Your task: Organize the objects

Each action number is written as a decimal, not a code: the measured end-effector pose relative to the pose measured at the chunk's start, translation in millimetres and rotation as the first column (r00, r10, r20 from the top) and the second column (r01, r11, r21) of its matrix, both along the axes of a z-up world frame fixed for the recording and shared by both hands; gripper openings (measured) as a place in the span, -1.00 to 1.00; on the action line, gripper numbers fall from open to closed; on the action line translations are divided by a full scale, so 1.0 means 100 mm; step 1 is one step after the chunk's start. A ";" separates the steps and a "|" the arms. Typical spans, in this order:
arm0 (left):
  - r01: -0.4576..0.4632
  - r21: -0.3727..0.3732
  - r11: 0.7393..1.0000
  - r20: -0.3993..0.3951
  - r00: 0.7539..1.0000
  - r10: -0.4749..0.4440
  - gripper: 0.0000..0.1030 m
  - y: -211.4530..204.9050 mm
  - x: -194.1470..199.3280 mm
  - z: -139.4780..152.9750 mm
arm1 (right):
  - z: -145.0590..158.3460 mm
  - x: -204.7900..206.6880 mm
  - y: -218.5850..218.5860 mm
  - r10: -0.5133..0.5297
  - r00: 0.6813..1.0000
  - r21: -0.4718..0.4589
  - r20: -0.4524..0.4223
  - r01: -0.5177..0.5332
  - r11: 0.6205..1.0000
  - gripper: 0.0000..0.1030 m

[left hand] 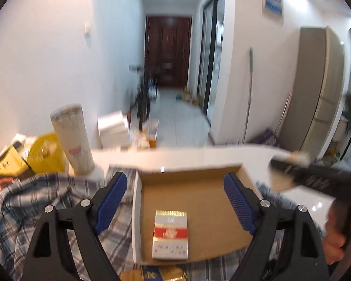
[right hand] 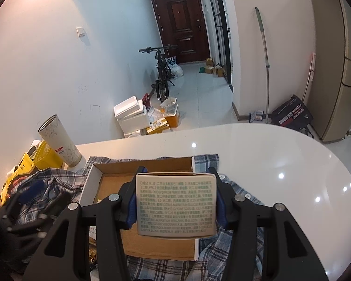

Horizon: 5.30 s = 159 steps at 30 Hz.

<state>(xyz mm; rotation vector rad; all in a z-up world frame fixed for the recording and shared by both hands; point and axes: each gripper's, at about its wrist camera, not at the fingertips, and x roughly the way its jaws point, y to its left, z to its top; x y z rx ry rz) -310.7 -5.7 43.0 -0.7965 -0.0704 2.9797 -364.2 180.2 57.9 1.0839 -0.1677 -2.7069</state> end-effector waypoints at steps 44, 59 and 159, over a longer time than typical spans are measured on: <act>-0.077 0.084 0.993 -0.305 0.947 0.099 1.00 -0.30 0.99 1.00 | 0.98 0.92 -0.10 0.006 0.952 0.023 -0.306 0.001 1.000 1.00; -0.046 0.161 0.986 -0.413 0.904 0.110 1.00 -0.48 1.65 1.37 | 1.65 1.80 -0.12 -0.009 0.850 -0.008 -0.526 0.006 1.000 1.00; 0.017 0.155 0.988 0.362 0.929 -0.073 0.55 -0.45 0.85 -0.93 | -0.45 1.34 -0.13 0.176 0.978 0.034 -0.112 -0.173 0.984 -0.20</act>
